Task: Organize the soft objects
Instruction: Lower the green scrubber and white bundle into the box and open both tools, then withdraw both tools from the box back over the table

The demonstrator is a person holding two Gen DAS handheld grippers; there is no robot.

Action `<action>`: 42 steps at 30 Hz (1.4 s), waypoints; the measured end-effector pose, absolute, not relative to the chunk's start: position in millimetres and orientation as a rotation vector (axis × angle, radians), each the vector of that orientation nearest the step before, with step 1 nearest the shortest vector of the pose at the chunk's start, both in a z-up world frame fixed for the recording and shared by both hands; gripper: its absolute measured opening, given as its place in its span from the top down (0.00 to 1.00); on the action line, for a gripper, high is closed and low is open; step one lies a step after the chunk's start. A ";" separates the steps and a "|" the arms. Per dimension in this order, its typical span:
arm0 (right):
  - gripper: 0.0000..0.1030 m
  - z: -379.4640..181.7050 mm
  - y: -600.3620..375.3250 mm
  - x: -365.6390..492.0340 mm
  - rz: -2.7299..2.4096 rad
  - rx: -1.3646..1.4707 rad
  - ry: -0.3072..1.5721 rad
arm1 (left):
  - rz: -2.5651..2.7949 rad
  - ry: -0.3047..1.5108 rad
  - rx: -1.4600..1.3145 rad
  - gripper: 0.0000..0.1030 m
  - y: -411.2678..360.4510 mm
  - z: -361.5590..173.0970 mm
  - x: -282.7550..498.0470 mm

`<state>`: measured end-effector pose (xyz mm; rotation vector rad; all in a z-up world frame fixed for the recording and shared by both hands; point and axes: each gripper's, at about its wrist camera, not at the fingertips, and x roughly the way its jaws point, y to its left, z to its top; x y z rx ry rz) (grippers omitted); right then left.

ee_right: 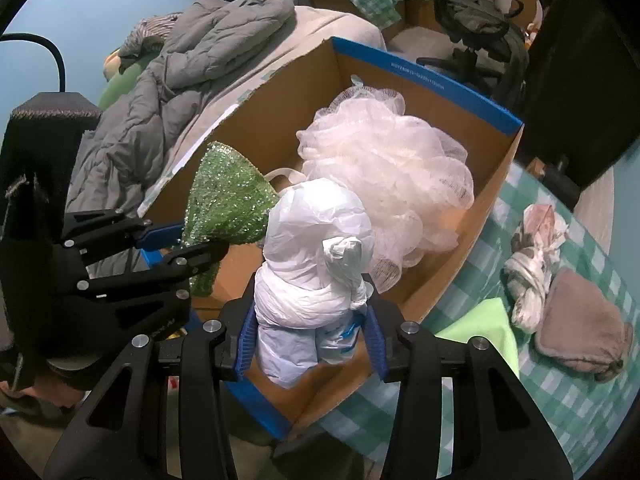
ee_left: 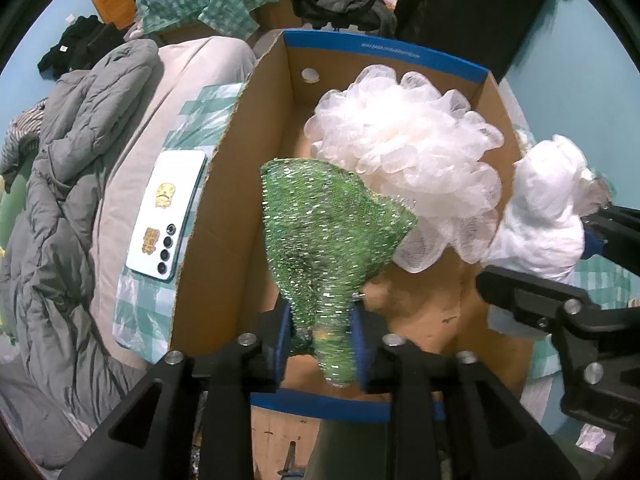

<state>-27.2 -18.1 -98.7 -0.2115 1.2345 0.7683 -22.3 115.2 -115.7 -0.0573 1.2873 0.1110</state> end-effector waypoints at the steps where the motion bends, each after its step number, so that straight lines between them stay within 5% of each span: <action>1: 0.52 -99.3 -18.6 -26.4 0.759 -0.210 1.238 | 0.116 1.294 -0.053 0.60 114.8 -116.8 -22.0; 4: 0.34 -100.1 -20.9 -24.4 0.736 -0.202 1.242 | 0.122 1.283 -0.035 0.50 114.4 -115.2 -23.1; 8: 0.29 -95.1 -26.1 -25.7 0.724 -0.214 1.219 | 0.132 1.279 -0.031 0.37 115.4 -112.5 -25.3; 42: 0.28 -84.4 -153.6 -35.9 0.559 -0.117 1.212 | 0.012 1.235 0.011 0.36 30.5 -80.1 -29.9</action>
